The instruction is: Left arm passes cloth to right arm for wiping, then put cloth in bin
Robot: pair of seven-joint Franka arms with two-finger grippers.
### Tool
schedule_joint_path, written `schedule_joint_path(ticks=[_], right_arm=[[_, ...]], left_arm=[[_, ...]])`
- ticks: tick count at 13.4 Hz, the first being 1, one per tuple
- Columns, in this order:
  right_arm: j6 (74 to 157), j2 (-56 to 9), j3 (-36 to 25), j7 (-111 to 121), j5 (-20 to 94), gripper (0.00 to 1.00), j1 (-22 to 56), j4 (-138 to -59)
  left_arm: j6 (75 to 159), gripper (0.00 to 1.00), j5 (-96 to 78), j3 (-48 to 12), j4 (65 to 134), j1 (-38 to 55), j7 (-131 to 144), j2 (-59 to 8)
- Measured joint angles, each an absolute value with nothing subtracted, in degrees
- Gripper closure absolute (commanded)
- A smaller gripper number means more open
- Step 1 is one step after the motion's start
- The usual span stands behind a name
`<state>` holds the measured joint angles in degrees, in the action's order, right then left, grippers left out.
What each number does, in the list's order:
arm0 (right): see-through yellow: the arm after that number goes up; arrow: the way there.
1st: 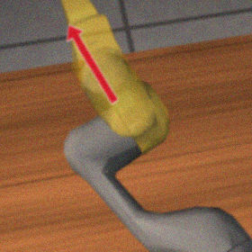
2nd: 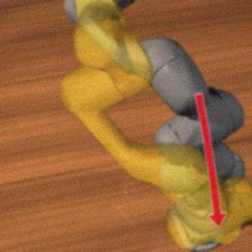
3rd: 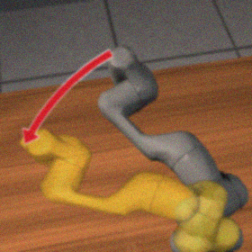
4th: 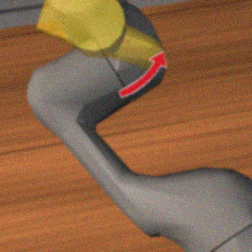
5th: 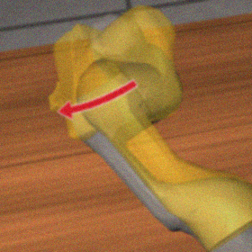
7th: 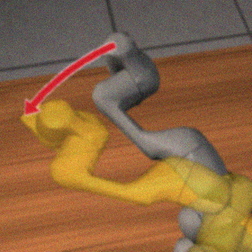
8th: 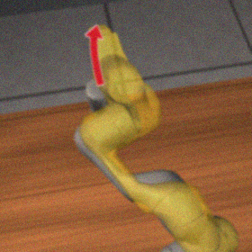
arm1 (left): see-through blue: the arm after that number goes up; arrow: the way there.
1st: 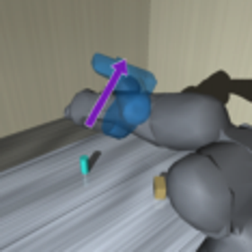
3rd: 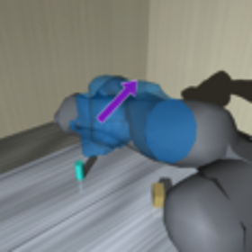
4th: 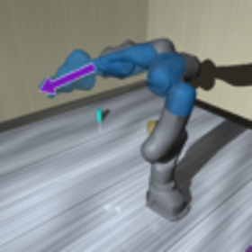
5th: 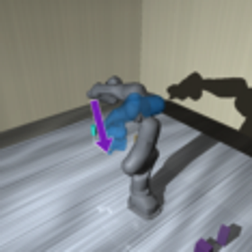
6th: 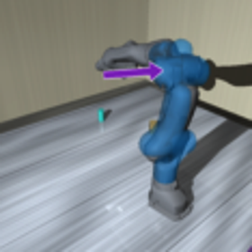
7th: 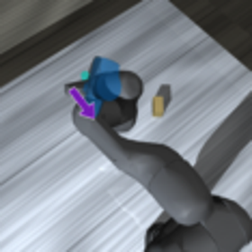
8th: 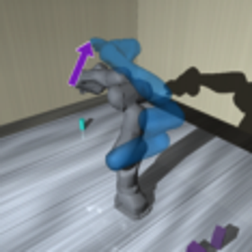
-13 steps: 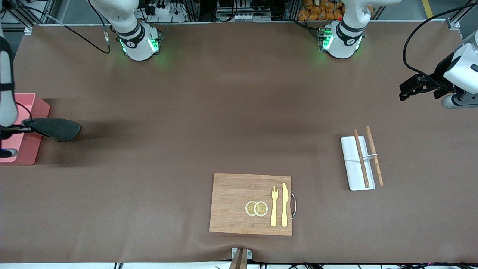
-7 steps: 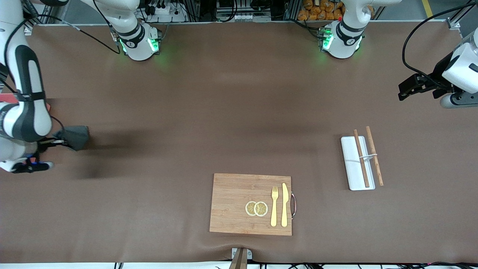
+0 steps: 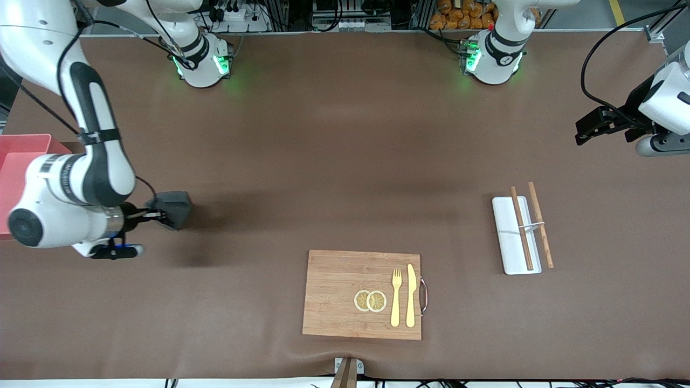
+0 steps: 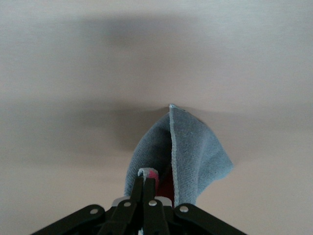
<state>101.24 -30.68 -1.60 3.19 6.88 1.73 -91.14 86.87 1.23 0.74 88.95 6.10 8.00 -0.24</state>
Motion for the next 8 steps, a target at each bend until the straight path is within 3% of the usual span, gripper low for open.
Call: schedule_joint_path(ticks=[4,8], right_arm=[[98.25,-28.2,-2.0,0.95,7.54,1.0,3.51,-89.52],[91.64,-19.28,-3.03,3.59,7.54,1.0,-0.43,-88.71]], left_arm=[[86.83,0.0,1.23,0.78,88.96,6.08,8.0,0.06],[86.82,0.0,1.23,0.8,89.0,6.08,8.0,0.16]])
